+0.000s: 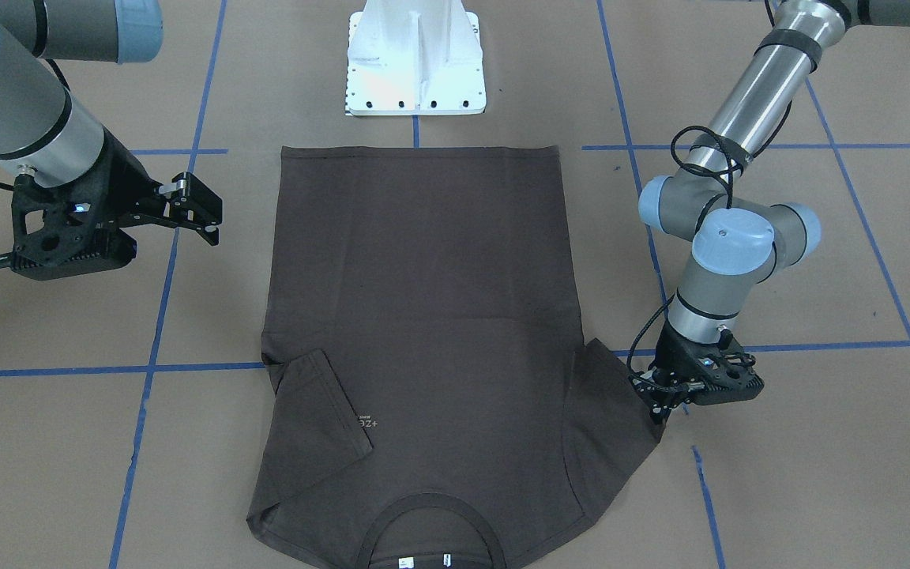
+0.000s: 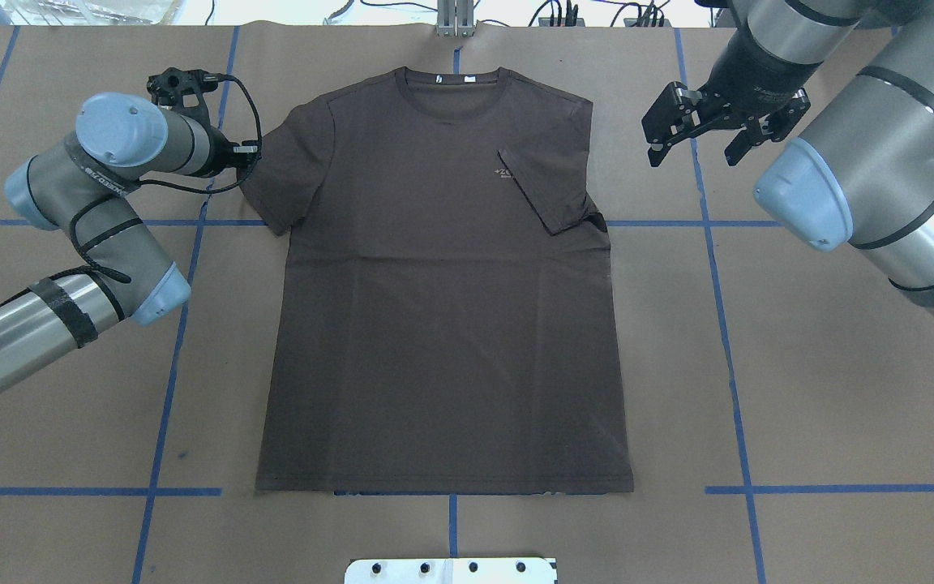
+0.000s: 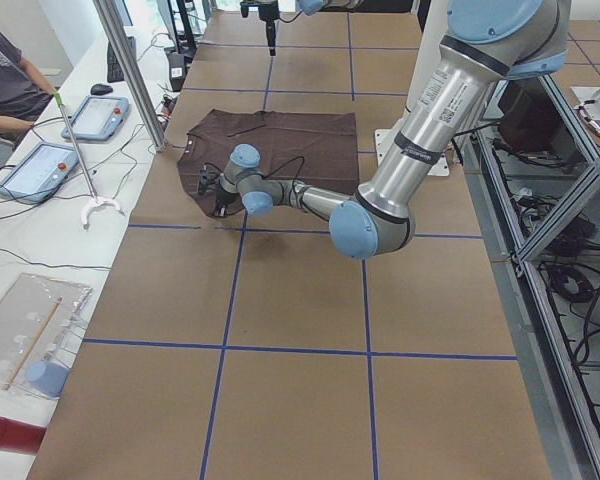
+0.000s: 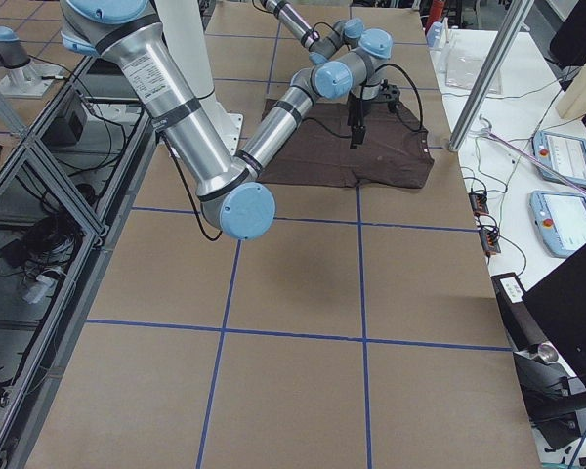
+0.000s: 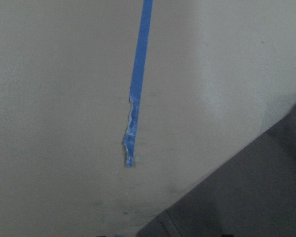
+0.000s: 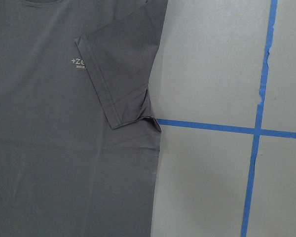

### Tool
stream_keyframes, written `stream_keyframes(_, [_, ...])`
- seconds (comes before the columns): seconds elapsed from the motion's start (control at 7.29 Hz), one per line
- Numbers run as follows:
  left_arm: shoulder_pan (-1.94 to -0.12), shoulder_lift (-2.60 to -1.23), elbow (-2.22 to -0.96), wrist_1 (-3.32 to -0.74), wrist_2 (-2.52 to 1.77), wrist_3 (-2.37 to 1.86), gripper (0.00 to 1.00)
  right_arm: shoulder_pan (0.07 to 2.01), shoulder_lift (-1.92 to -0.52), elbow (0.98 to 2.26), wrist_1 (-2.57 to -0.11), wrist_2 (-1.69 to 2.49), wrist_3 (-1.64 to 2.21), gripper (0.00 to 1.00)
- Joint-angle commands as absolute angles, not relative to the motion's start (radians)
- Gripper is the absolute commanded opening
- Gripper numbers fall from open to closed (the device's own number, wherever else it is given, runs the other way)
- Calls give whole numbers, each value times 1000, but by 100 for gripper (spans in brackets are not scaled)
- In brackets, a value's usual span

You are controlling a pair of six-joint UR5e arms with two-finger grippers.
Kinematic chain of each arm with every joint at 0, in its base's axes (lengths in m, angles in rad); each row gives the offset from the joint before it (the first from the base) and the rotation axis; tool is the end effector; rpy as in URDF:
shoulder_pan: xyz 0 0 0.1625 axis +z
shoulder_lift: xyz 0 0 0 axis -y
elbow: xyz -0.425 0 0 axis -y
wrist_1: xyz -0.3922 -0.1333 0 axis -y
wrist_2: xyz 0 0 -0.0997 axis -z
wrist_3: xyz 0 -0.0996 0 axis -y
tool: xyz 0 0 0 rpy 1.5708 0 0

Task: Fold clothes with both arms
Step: 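Fold the sleeve nearest the left gripper inward onto the shirt body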

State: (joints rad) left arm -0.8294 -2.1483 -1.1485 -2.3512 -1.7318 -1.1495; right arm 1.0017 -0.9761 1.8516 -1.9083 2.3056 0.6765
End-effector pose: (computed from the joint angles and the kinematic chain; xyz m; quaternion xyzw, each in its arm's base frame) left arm 0.4252 -0.6381 0.4360 0.2049 0.4064 -0.1448 0.8786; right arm -0.2742 -0.5521 0.2258 -0.0005 -0.4259 -0.0470 0.9035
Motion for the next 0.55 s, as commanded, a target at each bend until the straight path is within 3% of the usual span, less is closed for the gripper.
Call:
stream_keyframes(0.0, [-844,-2186,-1176,-2320,-1741,-1150,0,1002,-979,1850,-1908,2306,676,100])
stream_keyframes(0.41, [-835,-2334,-1178,-2192,-1740,-1260,0,1003,-982,1852,-1908,2306,676,100])
